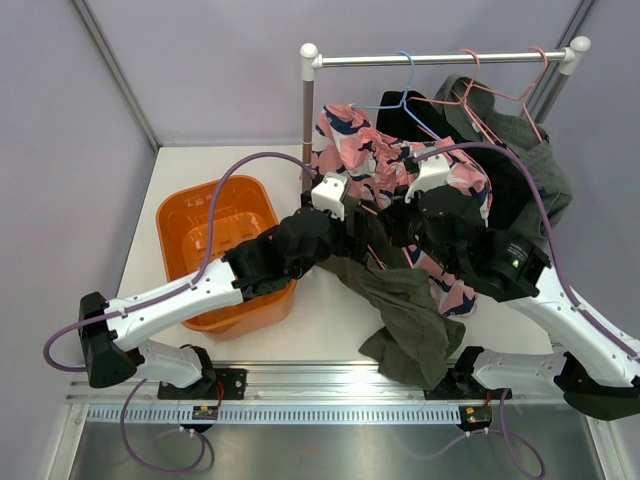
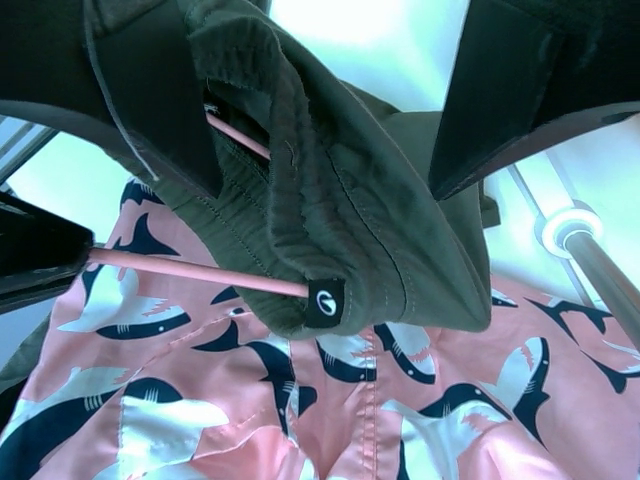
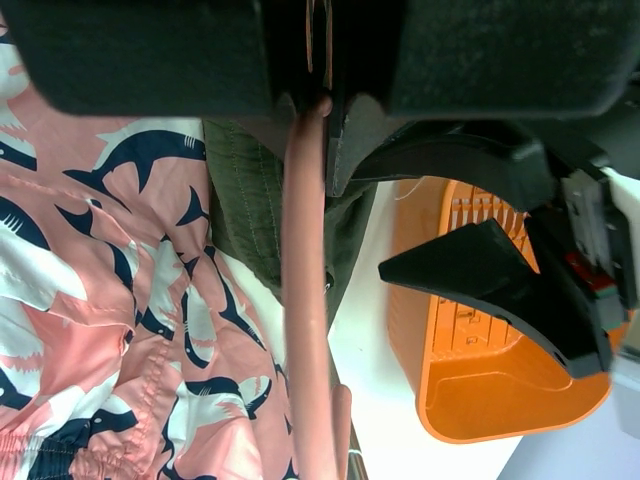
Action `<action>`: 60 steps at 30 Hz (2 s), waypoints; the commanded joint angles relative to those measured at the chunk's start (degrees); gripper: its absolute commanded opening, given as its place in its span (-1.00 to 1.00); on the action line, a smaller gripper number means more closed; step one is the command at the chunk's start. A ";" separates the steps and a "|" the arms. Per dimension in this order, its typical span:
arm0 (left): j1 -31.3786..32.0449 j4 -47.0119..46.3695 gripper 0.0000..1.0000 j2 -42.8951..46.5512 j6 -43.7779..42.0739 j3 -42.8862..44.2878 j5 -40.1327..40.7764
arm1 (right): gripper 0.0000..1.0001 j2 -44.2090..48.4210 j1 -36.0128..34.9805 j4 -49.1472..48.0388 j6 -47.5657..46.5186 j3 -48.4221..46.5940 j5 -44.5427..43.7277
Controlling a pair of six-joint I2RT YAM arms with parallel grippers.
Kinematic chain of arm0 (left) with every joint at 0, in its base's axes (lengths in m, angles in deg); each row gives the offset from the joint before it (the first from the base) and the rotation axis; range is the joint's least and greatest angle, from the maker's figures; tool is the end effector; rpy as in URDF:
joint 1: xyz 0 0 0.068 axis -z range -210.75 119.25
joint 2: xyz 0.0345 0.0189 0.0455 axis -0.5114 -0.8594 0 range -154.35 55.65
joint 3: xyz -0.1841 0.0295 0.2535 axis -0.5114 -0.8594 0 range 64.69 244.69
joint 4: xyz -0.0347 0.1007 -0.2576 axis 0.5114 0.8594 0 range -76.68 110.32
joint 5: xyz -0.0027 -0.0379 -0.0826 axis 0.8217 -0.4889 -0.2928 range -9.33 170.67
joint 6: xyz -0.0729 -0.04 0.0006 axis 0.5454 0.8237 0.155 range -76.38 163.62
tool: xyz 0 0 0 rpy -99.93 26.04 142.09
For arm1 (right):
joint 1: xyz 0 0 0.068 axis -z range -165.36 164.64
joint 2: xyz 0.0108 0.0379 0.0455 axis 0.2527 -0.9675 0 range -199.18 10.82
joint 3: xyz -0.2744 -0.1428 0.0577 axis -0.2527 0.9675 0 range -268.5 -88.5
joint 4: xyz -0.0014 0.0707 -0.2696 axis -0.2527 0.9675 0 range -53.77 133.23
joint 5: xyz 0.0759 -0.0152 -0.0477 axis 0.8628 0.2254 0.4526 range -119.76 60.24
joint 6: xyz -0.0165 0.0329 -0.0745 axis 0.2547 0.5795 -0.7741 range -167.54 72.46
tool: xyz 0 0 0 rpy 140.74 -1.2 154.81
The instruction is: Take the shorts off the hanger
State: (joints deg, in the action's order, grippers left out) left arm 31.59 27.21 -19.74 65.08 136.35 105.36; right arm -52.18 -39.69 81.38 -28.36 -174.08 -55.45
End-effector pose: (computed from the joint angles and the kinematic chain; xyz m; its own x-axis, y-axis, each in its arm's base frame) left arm 0.1858 -0.2894 0.4109 -0.3577 -0.0336 -0.9332 0.5257 0.8187 -0.2309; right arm 0.1594 0.1681 0.4900 -0.3752 -0.0152 -0.9268 -0.3975 0.9059 0.1461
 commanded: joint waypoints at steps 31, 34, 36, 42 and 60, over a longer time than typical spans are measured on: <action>-8.82 5.01 -1.00 -5.90 2.36 8.93 13.73 | -1.00 6.40 -3.15 0.82 0.60 -2.93 1.42; -10.14 4.39 -1.00 -8.45 2.45 8.94 11.09 | -1.00 7.19 -3.07 0.29 -0.02 -3.19 2.75; -10.14 3.96 -1.00 -9.59 2.11 8.59 10.47 | -1.00 7.54 -3.07 0.29 -0.19 -3.45 2.84; -11.72 1.85 -1.00 -9.17 1.66 6.75 6.18 | -1.00 9.39 -3.15 0.64 -0.90 -3.10 1.35; 20.34 4.12 -1.00 5.17 -15.82 4.89 -8.01 | -1.00 2.28 -3.07 -11.39 -8.54 -2.22 -10.16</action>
State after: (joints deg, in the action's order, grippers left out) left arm 46.59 30.40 -16.07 55.50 138.36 96.53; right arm -48.57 -42.18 76.26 -34.04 -174.61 -61.11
